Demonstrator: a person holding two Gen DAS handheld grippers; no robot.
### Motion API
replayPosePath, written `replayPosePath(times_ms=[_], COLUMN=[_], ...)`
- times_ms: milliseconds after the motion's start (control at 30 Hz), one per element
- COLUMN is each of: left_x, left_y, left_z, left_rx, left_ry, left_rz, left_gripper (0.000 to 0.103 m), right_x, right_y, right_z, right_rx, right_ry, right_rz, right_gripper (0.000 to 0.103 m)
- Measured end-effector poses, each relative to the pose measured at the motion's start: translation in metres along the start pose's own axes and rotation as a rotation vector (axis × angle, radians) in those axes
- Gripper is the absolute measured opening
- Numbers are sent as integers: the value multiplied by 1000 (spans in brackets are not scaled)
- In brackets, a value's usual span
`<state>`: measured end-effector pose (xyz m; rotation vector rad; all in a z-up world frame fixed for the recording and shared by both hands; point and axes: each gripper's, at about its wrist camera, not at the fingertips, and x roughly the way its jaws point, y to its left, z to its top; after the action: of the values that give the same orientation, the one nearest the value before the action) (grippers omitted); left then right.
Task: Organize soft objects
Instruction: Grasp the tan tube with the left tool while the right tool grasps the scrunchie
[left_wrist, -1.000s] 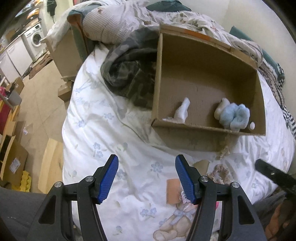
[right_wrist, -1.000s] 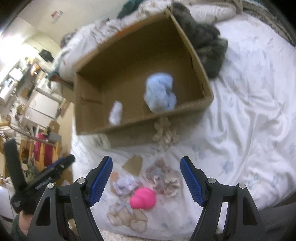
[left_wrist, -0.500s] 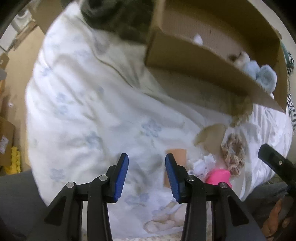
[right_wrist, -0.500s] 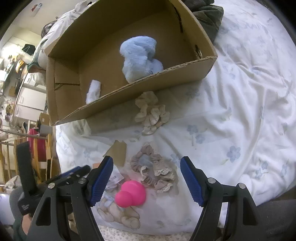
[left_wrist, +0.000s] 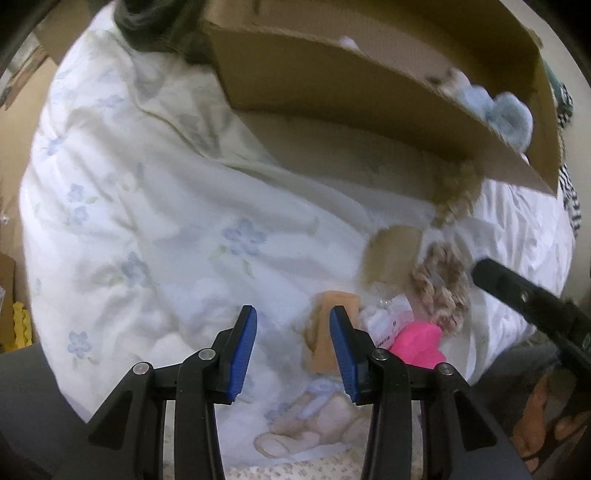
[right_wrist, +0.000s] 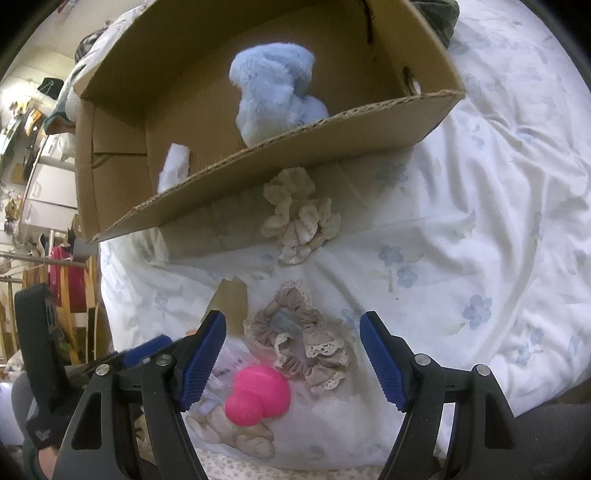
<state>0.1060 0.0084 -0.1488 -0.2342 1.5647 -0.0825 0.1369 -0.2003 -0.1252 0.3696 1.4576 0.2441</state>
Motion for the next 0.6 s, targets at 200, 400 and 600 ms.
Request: replayPosePath(times_ms=[200,400,600], left_x=[5,20,18], left_y=[-18,-38,-48], left_z=[-2,-4,-4], left_rx=[39,95,118], left_ry=[23,62,42], left_rz=[-45,-63,-60], left_gripper=[33,9,4], right_x=[6,17,39], right_y=[1,-2,6], right_z=[3,4,-3], right_rx=[3,12,-34], right_ry=[9,33,113], right_rz=[-12,-29,-41], right_gripper=[80,79,46])
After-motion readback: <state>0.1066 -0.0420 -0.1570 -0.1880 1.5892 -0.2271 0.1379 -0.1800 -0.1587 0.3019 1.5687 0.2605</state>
